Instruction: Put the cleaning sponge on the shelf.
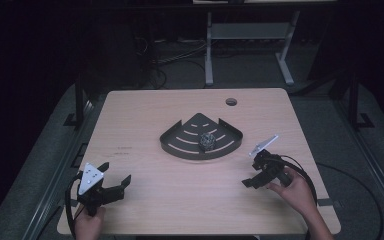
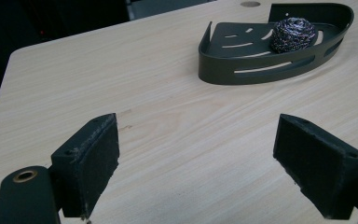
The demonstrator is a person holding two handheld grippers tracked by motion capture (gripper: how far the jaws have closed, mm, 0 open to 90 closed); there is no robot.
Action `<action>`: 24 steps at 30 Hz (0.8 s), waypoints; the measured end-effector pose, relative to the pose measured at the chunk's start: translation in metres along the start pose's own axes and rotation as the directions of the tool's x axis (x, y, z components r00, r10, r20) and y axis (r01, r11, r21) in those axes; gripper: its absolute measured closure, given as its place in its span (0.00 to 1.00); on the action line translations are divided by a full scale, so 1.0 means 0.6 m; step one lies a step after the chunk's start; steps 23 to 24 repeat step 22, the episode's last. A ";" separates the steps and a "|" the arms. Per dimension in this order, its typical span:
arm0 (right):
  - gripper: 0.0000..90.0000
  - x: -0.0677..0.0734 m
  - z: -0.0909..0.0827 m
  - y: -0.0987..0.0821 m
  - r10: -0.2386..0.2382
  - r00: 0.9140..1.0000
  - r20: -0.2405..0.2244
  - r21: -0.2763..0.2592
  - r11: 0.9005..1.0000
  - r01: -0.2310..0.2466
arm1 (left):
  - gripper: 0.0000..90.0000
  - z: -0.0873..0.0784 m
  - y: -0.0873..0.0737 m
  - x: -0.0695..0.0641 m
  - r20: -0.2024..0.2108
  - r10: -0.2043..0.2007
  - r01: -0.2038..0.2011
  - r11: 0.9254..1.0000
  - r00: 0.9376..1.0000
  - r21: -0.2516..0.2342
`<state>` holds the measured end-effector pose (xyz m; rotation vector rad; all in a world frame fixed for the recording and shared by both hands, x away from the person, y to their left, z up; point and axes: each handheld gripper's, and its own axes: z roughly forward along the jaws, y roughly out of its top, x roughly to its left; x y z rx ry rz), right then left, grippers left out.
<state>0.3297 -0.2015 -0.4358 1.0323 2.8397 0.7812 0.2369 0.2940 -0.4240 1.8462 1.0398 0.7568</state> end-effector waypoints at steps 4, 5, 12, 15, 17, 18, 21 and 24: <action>0.22 -0.001 -0.001 -0.011 0.012 1.000 -0.001 -0.004 1.000 -0.012 | 0.15 0.000 0.000 0.000 0.000 0.001 -0.001 1.000 1.000 0.001; 0.22 -0.001 -0.001 -0.014 0.013 1.000 -0.001 -0.005 1.000 -0.013 | 0.15 0.000 0.000 0.000 0.000 0.001 -0.001 1.000 1.000 0.002; 0.22 0.002 -0.005 -0.032 0.024 1.000 0.002 -0.017 1.000 -0.024 | 0.15 0.001 0.000 -0.001 0.000 0.004 -0.004 1.000 1.000 0.004; 0.22 0.004 -0.005 -0.038 0.029 1.000 0.003 -0.021 0.999 -0.029 | 0.15 0.001 0.000 -0.002 0.001 0.004 -0.004 1.000 1.000 0.003; 0.21 0.006 -0.005 -0.041 0.032 0.999 0.009 -0.023 0.999 -0.032 | 0.15 0.001 0.000 -0.002 0.001 0.004 -0.004 1.000 1.000 0.004; 0.21 0.007 -0.005 -0.043 0.034 0.999 0.009 -0.029 0.999 -0.034 | 0.15 0.001 0.000 -0.002 0.001 0.003 -0.003 1.000 1.000 0.003; 0.20 0.016 -0.006 -0.049 0.035 0.999 0.018 -0.039 0.999 -0.034 | 0.15 0.002 0.000 -0.001 0.002 0.002 -0.002 1.000 1.000 0.004; 0.20 0.020 -0.006 -0.052 0.036 0.999 0.022 -0.040 0.999 -0.035 | 0.15 0.003 0.000 -0.001 0.005 -0.001 0.001 1.000 1.000 0.003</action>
